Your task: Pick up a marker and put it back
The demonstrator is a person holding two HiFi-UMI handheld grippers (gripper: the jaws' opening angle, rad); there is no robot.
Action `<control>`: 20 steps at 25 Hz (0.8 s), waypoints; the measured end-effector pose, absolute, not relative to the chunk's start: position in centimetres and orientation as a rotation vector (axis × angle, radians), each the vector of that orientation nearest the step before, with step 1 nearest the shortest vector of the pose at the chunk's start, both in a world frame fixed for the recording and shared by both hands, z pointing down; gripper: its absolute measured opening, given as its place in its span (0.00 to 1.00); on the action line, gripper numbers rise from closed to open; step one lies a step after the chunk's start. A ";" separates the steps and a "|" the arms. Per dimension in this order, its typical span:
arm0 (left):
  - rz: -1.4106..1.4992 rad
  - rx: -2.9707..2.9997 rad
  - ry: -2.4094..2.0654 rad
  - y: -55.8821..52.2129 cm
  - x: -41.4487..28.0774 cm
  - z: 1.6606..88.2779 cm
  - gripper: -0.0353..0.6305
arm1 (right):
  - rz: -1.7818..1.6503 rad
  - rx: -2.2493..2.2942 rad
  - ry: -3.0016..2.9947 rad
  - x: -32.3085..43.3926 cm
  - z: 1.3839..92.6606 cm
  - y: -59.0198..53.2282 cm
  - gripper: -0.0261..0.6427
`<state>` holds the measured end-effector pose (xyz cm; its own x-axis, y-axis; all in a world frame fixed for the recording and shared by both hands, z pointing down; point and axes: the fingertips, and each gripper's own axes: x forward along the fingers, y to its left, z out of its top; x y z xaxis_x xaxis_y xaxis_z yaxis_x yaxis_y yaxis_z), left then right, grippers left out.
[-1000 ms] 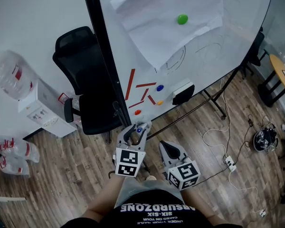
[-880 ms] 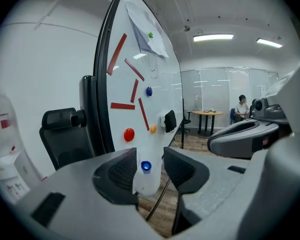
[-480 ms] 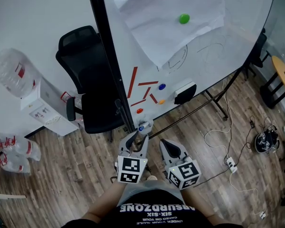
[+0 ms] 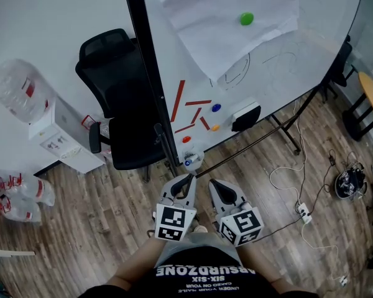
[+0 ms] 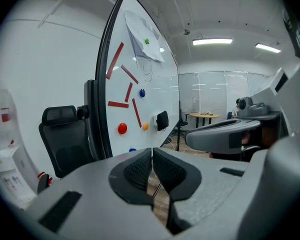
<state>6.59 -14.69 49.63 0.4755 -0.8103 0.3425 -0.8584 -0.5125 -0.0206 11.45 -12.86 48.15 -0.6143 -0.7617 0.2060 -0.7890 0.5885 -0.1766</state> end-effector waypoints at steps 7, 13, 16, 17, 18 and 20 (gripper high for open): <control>0.448 2.547 -1.435 -14.2 6.7 49.8 0.06 | 0.385 1.296 -2.701 11.0 48.4 -12.3 0.03; 0.441 2.543 -1.434 -13.7 6.7 49.7 0.06 | 0.375 1.294 -2.704 10.8 48.2 -11.8 0.03; 0.435 2.544 -1.436 -13.6 6.7 49.6 0.06 | 0.374 1.296 -2.705 10.8 48.2 -11.7 0.03; 0.433 2.546 -1.436 -13.6 6.7 49.5 0.06 | 0.374 1.296 -2.705 10.8 48.2 -11.6 0.03; 0.432 2.547 -1.437 -13.6 6.6 49.5 0.06 | 0.373 1.296 -2.705 10.8 48.2 -11.6 0.03; 0.424 2.549 -1.441 -13.6 6.5 49.3 0.06 | 0.372 1.296 -2.704 10.8 48.3 -11.4 0.03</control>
